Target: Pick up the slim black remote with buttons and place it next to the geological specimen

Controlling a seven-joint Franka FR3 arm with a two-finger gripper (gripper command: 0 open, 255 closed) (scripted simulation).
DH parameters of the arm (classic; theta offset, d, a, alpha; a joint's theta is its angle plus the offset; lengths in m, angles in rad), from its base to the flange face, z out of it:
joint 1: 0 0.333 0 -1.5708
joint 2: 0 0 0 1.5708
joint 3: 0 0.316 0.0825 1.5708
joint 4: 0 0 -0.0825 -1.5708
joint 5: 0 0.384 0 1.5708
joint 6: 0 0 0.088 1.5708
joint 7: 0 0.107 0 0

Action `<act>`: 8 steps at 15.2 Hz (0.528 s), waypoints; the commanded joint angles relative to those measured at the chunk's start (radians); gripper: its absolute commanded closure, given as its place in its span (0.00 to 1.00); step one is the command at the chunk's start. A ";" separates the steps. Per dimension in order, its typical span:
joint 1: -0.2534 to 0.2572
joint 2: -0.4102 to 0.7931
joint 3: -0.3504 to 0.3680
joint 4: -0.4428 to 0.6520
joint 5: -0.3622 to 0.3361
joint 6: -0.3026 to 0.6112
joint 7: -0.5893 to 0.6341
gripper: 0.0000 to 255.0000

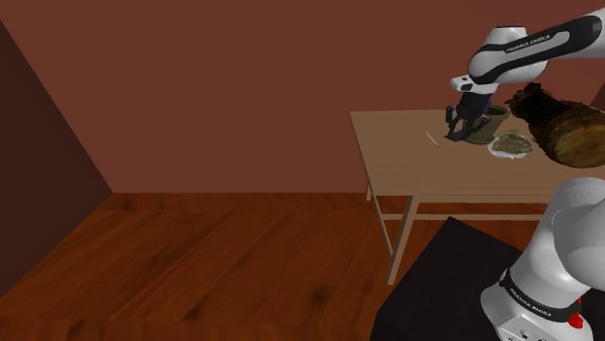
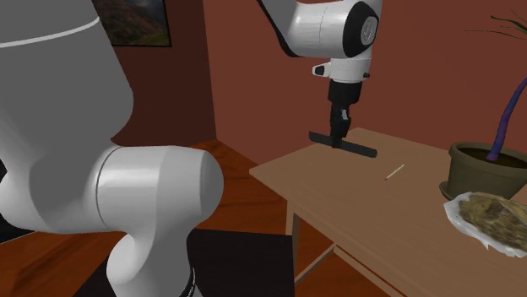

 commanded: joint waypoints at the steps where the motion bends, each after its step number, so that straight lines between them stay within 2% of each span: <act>1: -0.018 -0.007 -0.032 0.008 -0.011 -0.008 -0.046 1.00; 8: -0.053 -0.006 -0.171 0.060 -0.025 -0.030 -0.220 1.00</act>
